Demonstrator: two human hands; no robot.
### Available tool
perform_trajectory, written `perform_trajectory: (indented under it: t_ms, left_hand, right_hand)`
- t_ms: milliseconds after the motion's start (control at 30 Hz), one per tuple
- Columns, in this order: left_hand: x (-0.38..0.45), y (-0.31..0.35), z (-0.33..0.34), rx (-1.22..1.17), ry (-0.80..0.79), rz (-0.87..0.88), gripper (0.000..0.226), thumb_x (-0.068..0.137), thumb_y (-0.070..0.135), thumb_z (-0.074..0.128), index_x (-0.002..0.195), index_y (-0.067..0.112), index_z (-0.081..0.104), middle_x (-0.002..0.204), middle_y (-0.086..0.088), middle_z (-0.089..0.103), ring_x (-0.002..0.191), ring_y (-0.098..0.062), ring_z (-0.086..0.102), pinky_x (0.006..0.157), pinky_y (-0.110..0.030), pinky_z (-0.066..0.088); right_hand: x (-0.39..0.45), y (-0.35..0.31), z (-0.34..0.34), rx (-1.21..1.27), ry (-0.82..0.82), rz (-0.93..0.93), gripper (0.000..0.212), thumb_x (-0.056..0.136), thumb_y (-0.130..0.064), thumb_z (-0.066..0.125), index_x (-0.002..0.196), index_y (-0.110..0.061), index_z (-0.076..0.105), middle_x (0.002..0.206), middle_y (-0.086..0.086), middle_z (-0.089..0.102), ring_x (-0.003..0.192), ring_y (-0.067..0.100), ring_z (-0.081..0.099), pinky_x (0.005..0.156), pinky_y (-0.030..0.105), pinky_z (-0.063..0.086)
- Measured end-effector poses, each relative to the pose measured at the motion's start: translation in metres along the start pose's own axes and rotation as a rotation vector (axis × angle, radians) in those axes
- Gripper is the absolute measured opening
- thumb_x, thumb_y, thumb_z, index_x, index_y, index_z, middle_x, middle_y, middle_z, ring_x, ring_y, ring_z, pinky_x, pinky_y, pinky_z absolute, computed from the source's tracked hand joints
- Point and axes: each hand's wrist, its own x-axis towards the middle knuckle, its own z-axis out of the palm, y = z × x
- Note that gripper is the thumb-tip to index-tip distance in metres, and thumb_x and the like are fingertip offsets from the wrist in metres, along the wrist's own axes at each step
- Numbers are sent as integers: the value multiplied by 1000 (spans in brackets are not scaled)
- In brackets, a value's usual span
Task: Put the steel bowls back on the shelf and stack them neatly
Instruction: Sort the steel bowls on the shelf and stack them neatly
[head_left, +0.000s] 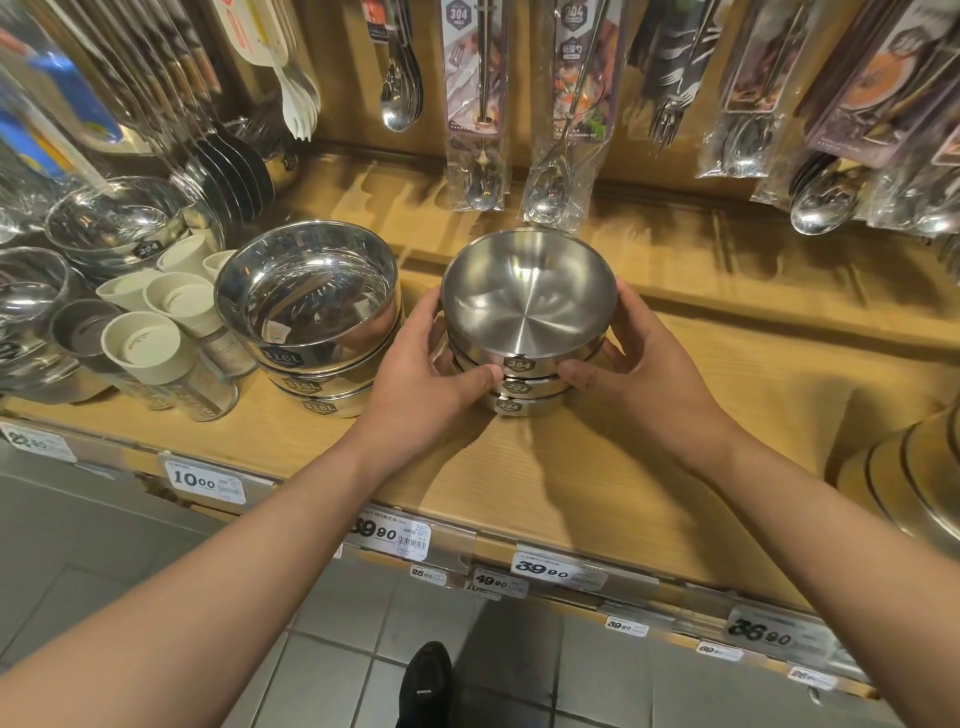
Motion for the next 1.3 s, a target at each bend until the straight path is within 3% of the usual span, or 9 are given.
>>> perform_trajectory:
  t_ms: [167,367,533,667,800,900,1100,1200,1300]
  left_hand:
    - [-1,1,-2,1,2,-6,70,82,-12,73,133,31,52,122,21,65,126,2,56,98,-19,48]
    - [-2,3,-5,30,-1,10,74,79,2,79,144,23,48,142,7,57,132,-3,53,111,-37,47]
    - [0,0,-8,47,-51,-19,75,84,-5,75,142,30,42,128,26,62,126,6,54,106,-21,45]
    - [0,-2,-6,38,-85,-32,84,85,-13,70,150,24,32,140,7,55,128,1,54,105,-19,45]
    - [1,-3,-5,49,-71,-15,86,84,-14,70,152,23,34,141,2,56,133,-10,52,112,-28,43]
    - [2,-2,-6,59,-69,-8,85,82,-13,72,151,23,36,138,2,59,131,-9,54,106,-21,44]
    - [1,2,-7,94,-39,-2,82,83,-6,75,142,39,41,132,17,61,123,5,55,96,-8,43]
    - [1,6,-7,92,-53,-13,83,85,-8,73,149,31,38,137,15,57,122,11,54,97,-7,42]
    - [0,8,-7,58,-67,-37,87,85,-15,68,155,22,32,140,10,54,118,18,53,94,-4,42]
  right_hand:
    - [-1,3,1,-12,-17,-6,90,82,0,80,156,-23,35,151,-6,52,141,10,47,120,42,35]
    - [-1,7,1,-1,-28,-18,86,83,3,77,156,-17,35,150,-3,53,141,11,47,121,41,34]
    - [1,10,0,-16,-15,-17,89,79,-8,81,155,-20,36,148,-5,55,138,10,50,120,43,36]
    - [1,12,-1,-82,-29,-18,94,76,-19,86,154,-29,35,146,-11,54,139,5,47,119,38,37]
    - [3,12,2,-116,3,-23,94,69,-32,88,150,-37,39,140,-15,59,132,6,54,113,38,43]
    - [3,9,2,-130,15,-26,94,67,-36,88,148,-42,40,138,-17,60,129,5,56,110,37,45]
    - [5,6,0,-86,-20,5,88,67,-34,86,146,-36,46,135,-12,63,131,8,55,107,29,44]
    - [3,8,3,-47,-23,31,85,72,-22,85,147,-32,46,135,-11,63,129,4,56,100,17,45]
    - [3,7,5,-37,-18,30,87,73,-20,84,149,-30,43,138,-8,62,131,6,54,105,22,44]
